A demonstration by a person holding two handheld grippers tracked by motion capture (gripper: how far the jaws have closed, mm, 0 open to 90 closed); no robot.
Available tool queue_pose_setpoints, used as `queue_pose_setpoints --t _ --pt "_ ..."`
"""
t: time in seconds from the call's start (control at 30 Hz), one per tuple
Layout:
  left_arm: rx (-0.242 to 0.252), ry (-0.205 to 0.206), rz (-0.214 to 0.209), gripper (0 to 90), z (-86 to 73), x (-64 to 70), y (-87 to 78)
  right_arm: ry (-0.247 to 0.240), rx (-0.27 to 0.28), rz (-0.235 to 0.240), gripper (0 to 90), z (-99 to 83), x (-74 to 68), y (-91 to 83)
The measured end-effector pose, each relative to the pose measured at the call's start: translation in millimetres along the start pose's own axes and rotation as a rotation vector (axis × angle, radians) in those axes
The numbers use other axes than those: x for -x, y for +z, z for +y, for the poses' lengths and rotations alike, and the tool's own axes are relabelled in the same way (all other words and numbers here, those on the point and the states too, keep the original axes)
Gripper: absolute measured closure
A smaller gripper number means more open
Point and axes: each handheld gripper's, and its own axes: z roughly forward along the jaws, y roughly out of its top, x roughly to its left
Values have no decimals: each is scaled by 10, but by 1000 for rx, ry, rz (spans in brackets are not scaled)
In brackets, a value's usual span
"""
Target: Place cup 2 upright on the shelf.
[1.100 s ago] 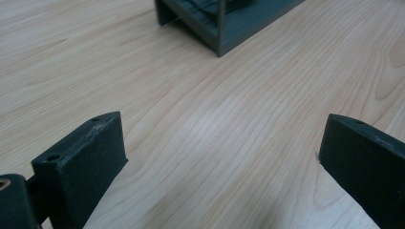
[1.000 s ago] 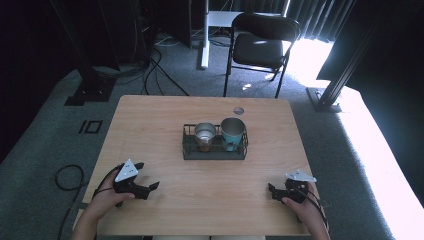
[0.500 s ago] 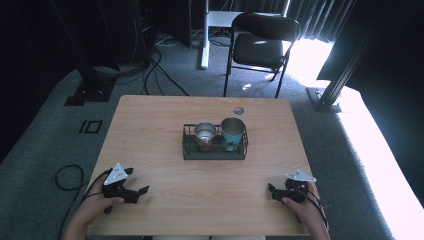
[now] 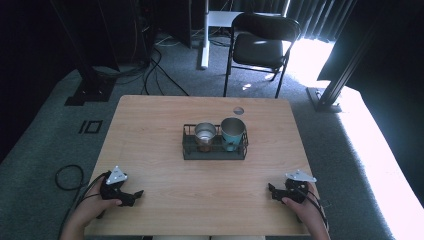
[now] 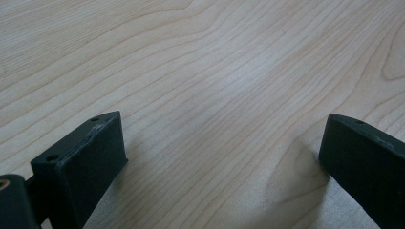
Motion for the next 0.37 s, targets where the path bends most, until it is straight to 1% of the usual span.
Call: queue_pose_setpoints --t 0.37 --pt "2 -13 11 26 1 13 3 -1 0 0 119 0 0 0"
